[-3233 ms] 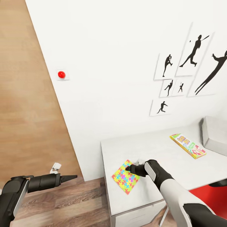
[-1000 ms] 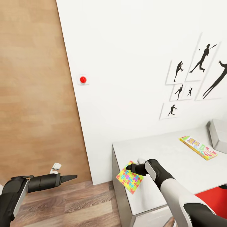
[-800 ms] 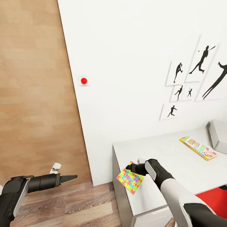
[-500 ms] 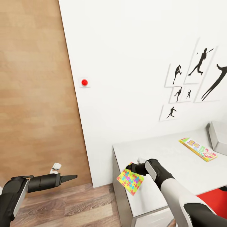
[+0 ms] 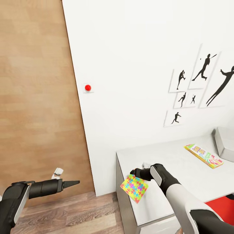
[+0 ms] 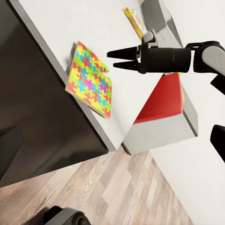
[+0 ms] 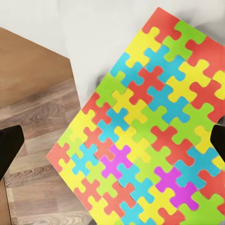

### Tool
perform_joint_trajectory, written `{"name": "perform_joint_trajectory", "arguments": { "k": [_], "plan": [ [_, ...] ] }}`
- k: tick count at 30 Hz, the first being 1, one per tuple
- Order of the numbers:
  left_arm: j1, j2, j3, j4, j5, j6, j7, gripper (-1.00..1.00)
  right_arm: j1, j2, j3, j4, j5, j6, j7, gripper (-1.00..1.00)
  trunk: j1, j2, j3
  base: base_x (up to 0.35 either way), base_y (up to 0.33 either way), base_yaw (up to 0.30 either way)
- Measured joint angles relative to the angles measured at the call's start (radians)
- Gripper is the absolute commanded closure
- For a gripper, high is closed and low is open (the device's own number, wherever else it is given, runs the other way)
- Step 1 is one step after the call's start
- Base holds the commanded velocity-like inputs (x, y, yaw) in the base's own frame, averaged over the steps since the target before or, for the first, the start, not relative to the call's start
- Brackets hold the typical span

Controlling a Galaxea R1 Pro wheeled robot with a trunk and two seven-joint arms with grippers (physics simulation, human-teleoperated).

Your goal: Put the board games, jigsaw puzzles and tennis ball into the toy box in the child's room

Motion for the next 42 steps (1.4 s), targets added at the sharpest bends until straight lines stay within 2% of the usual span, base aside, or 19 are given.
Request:
{"name": "perform_joint_trajectory", "arguments": {
  "k": [15,26,35,39,42],
  "plan": [
    [0.000,0.001,0.000,0.000,-0.001,0.000,-0.001,-1.00,0.000,-0.006,-0.002,-0.003,0.000,0.003,0.000,-1.00,0.000,0.000,0.024,0.000,0.000,0.000],
    [0.000,0.001,0.001,0.000,-0.002,0.000,0.004,-1.00,0.003,-0.012,-0.002,-0.093,-0.006,0.019,0.000,-1.00,0.000,0.000,0.042,0.000,0.000,0.000],
    [0.000,0.000,0.000,0.000,-0.006,0.000,0.010,-1.00,0.001,-0.014,-0.002,-0.129,-0.010,0.043,0.000,-1.00,0.000,-0.001,0.055,0.000,0.000,0.000],
    [-0.001,-0.003,-0.002,0.007,-0.008,0.002,0.027,-1.00,0.001,-0.015,-0.003,-0.133,-0.012,0.044,0.001,-1.00,0.000,-0.002,0.061,0.000,0.000,0.000],
    [-0.001,-0.013,-0.003,0.010,-0.009,0.005,0.065,-1.00,0.001,-0.015,-0.003,-0.134,-0.012,0.043,0.002,-1.00,0.000,-0.002,0.065,0.000,0.000,0.000]
  ]
}}
